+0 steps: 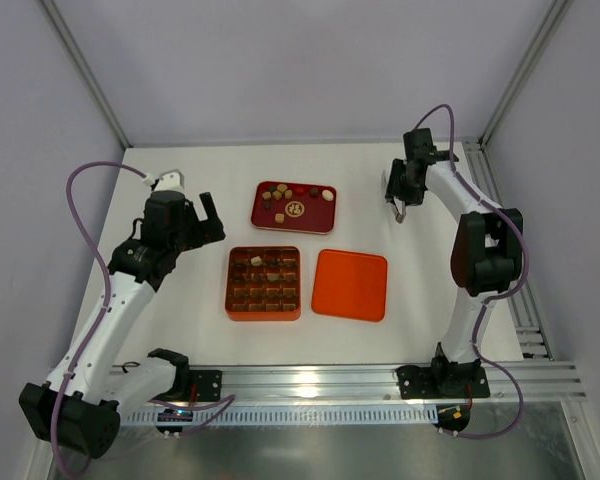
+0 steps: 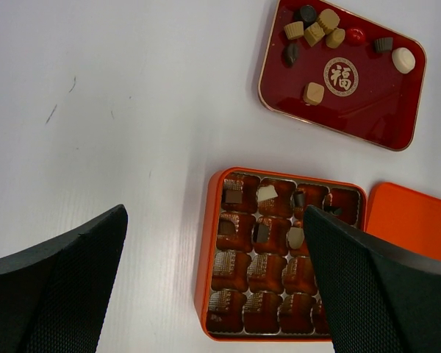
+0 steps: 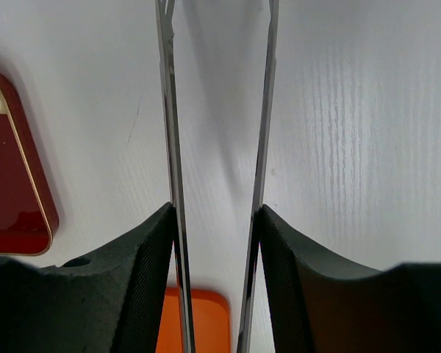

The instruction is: Pack the chocolate

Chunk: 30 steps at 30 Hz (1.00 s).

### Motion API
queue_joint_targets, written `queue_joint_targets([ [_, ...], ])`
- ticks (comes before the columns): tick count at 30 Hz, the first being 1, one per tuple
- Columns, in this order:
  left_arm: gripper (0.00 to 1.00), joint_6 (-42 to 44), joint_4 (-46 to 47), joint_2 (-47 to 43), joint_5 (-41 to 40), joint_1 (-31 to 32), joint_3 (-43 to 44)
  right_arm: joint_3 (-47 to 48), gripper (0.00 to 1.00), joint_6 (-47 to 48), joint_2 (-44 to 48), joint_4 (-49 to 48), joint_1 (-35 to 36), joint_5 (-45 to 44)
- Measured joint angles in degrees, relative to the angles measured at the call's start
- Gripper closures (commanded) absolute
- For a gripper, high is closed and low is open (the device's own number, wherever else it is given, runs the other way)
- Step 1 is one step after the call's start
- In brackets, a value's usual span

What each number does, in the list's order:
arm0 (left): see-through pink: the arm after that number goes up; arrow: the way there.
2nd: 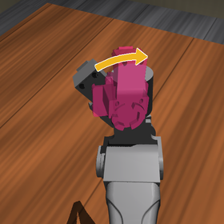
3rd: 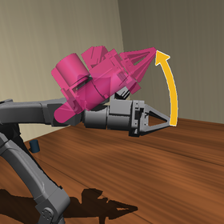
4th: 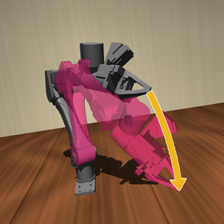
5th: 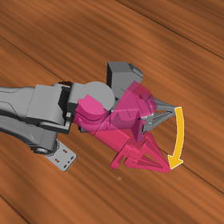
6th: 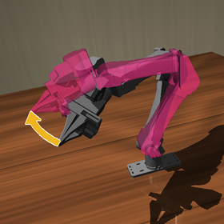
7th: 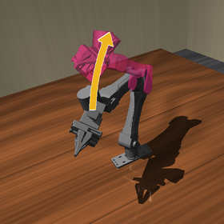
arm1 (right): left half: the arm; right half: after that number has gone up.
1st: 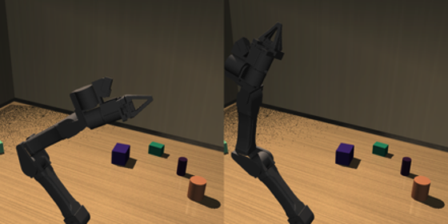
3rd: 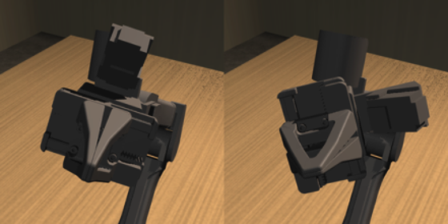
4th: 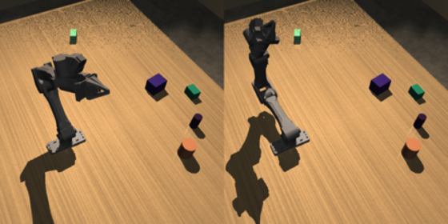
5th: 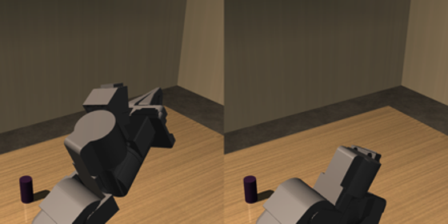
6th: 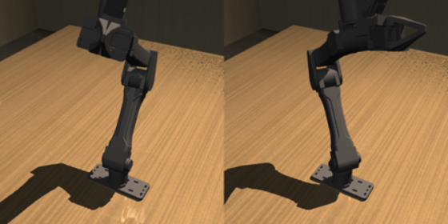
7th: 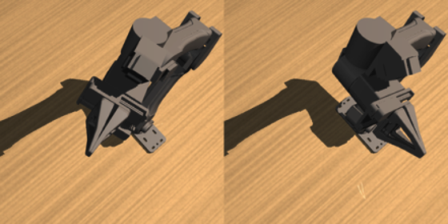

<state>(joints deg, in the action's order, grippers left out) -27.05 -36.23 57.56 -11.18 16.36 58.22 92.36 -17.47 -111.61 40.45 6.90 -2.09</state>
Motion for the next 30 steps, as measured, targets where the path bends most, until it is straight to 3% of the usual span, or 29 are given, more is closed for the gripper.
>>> queue_joint_targets([
  [16, 0.0, 0.0, 0.0, 0.0, 1.0, 0.0, -0.3, 0.7, 0.37, 0.9, -5.9, -0.6, -2.0, -0.8],
  [30, 0.0, 0.0, 0.3, 0.0, 1.4, 0.0, -0.3, 0.8, 0.13, 0.9, -5.9, -0.6, -2.2, -0.5],
])
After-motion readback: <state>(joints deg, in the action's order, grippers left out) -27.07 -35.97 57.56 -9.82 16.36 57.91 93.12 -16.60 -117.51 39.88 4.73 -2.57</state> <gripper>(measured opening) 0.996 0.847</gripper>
